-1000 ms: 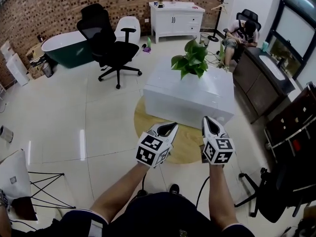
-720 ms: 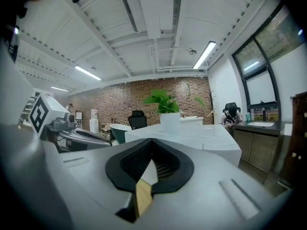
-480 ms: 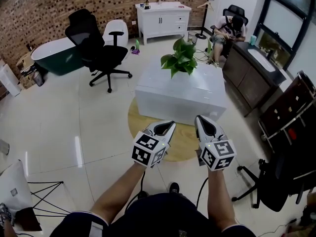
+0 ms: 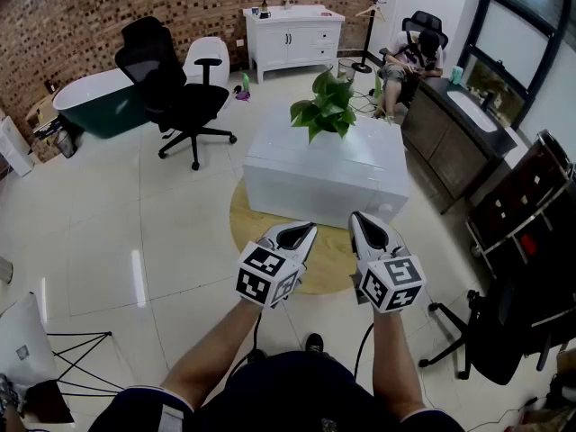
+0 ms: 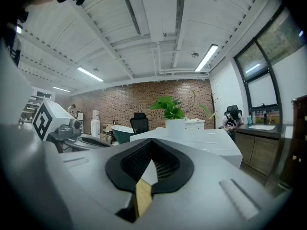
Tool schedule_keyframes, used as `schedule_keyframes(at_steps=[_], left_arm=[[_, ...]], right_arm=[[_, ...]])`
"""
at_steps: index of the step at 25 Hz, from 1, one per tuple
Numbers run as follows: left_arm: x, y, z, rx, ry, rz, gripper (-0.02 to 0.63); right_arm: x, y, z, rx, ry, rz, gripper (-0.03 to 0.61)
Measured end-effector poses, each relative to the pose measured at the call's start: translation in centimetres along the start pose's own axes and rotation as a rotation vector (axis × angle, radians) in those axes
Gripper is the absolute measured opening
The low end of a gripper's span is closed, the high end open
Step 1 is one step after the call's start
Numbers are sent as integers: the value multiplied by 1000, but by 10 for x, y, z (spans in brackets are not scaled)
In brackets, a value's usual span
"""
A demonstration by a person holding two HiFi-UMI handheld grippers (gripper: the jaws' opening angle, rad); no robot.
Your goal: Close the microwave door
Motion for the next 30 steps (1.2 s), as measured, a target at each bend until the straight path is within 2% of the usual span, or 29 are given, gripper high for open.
schedule_keyframes(at_steps=[30], left_arm=[[-9,4,-5,1,-17,-7,11]], right_arm=[[-4,-5,-4,-1,-18,-3,0]])
Point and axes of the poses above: the fingertips, and each gripper's own axes: z forward along the fingers, y to its right, x out of its top, the point moved 1 cm from there along -z, backward along the fingers, and after that the axes turned 6 degrees about -z, right-handed, at the moved point
